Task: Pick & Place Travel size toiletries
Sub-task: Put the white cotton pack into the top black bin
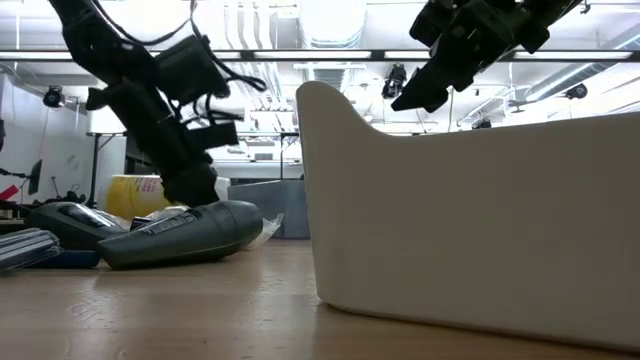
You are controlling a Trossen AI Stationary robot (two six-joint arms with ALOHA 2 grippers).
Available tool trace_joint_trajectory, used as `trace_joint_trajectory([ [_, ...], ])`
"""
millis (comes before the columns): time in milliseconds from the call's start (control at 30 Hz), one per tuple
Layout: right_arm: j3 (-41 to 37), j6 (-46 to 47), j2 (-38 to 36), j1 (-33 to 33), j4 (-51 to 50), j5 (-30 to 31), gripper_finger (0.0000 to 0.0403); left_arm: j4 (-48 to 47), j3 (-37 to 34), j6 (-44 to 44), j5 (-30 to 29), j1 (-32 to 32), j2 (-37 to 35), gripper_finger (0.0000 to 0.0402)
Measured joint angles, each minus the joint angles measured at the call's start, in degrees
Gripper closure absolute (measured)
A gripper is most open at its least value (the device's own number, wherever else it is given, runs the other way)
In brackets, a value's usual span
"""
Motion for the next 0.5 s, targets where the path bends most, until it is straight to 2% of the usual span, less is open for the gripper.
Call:
trace_joint_trajectory([
  [267,0.0,-2.04,-0.02,0.0,-0.1,-0.02,0.02,-6.82,0.04,-0.49,7.96,-0.38,-11.91,0.0399],
  [500,0.0,-2.04,-0.02,0.0,-0.13,-0.02,0.0213,-5.75,0.04,1.08,8.96,-2.27,-21.26,0.04],
])
